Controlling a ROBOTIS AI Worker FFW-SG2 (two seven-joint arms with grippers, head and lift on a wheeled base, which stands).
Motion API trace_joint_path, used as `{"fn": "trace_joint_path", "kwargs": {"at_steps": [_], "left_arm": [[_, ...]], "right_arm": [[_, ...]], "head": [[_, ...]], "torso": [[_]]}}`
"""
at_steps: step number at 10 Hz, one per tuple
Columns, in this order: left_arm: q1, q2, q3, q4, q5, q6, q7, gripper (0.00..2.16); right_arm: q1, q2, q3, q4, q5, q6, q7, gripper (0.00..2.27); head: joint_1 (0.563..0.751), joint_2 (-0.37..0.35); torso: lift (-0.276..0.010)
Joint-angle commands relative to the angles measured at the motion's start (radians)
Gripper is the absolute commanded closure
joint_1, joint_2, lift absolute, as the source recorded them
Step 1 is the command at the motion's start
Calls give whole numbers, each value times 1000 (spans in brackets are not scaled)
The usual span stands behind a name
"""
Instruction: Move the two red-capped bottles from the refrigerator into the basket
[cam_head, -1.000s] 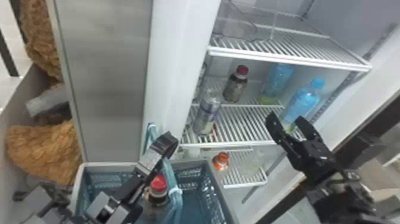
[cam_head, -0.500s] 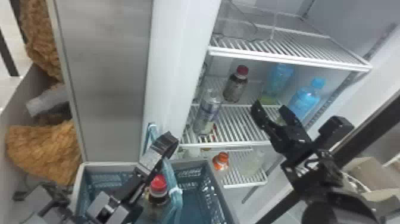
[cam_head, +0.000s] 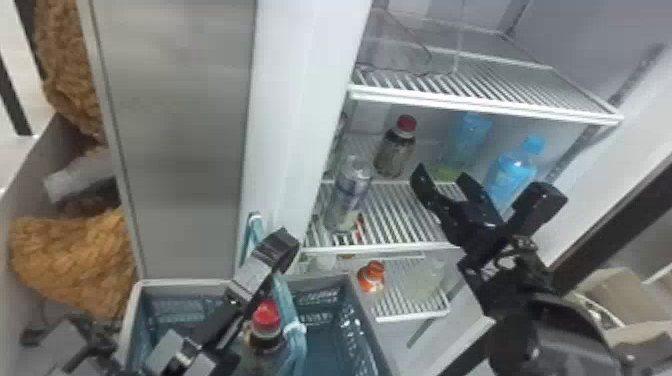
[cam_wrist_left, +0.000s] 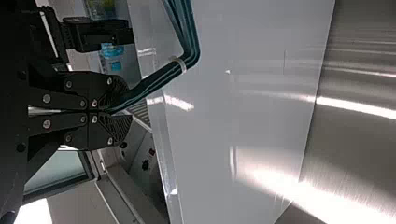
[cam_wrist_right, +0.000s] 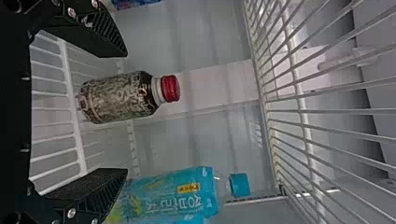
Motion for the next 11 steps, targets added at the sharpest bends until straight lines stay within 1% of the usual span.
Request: {"fn": "trace_joint_path", "kwargs": {"at_steps": [1, 3, 8, 11], "left_arm": [[0, 0, 0, 0, 0, 0, 0, 1204], [0, 2, 0, 2, 0, 0, 0, 1204], [0, 6, -2, 2, 6, -2, 0, 1204], [0, 8, -4, 2, 8, -5, 0, 1204]], "right_arm": [[-48, -9, 19, 61, 7, 5, 0, 134], [-92, -17, 43, 105, 23, 15, -3, 134], [-181, -31, 67, 198, 51, 27, -12, 134], [-225, -35, 83, 240, 63, 27, -15, 134]], "head": [[675, -350], [672, -350], [667, -350], [658, -350]], "torso": [[0], [0], [0], [0]]}}
